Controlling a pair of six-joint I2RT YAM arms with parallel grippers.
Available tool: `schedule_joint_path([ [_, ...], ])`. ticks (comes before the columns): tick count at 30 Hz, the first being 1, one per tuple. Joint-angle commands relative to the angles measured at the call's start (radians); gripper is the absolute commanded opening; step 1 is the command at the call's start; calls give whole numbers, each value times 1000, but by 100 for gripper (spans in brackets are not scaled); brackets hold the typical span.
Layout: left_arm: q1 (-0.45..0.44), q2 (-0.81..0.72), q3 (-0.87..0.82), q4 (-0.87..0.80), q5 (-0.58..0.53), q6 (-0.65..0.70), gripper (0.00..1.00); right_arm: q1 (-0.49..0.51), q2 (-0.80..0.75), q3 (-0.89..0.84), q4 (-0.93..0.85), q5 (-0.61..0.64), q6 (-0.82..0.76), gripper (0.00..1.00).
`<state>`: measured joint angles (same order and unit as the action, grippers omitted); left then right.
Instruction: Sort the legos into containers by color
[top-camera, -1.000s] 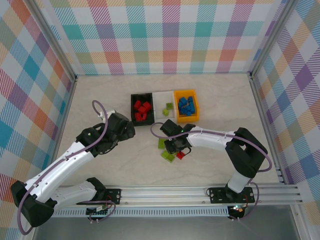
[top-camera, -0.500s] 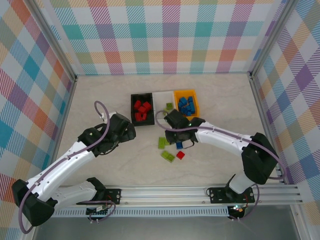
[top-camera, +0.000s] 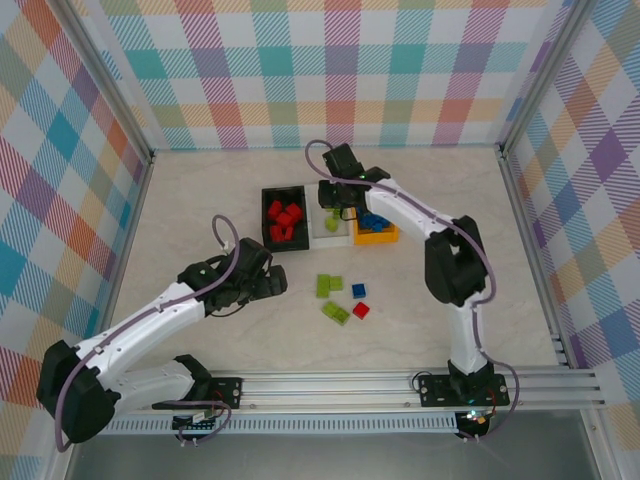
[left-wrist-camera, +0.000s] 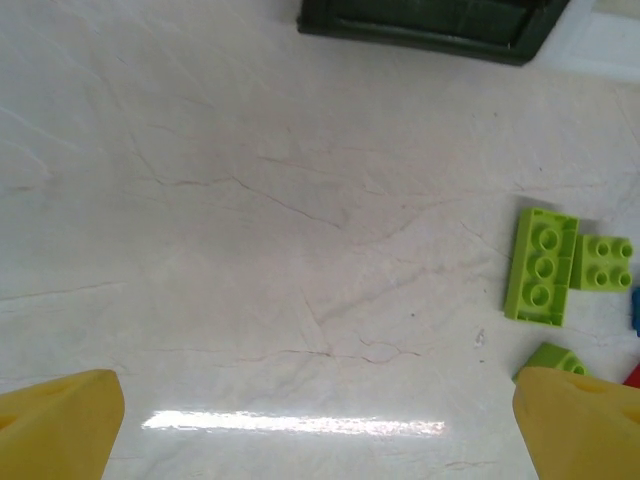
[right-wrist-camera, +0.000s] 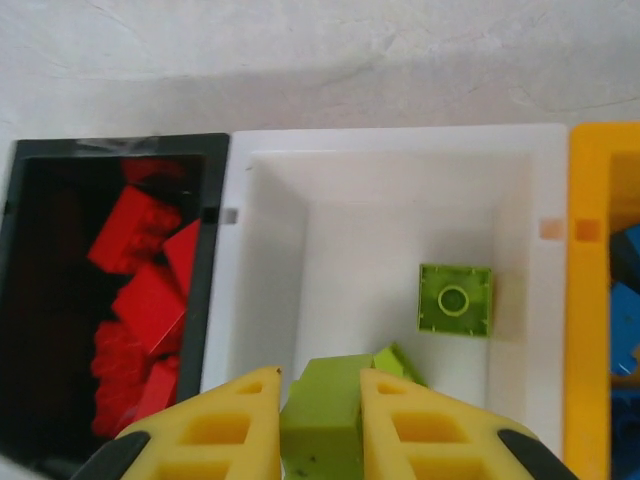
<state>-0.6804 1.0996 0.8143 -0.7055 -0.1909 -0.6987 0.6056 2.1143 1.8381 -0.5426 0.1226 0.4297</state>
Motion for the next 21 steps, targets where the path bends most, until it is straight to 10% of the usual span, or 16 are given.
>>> schedule_joint_path([
  [1, -19, 46, -9, 84, 83, 11, 100, -3, 46, 87, -67, -38, 9, 29],
  [7, -87, 163, 20, 143, 107, 24, 98, -4, -41, 61, -33, -42, 4, 58],
  [21, -233, 594, 283, 131, 60, 161, 88, -35, -493, -503, 102, -24, 39, 59],
])
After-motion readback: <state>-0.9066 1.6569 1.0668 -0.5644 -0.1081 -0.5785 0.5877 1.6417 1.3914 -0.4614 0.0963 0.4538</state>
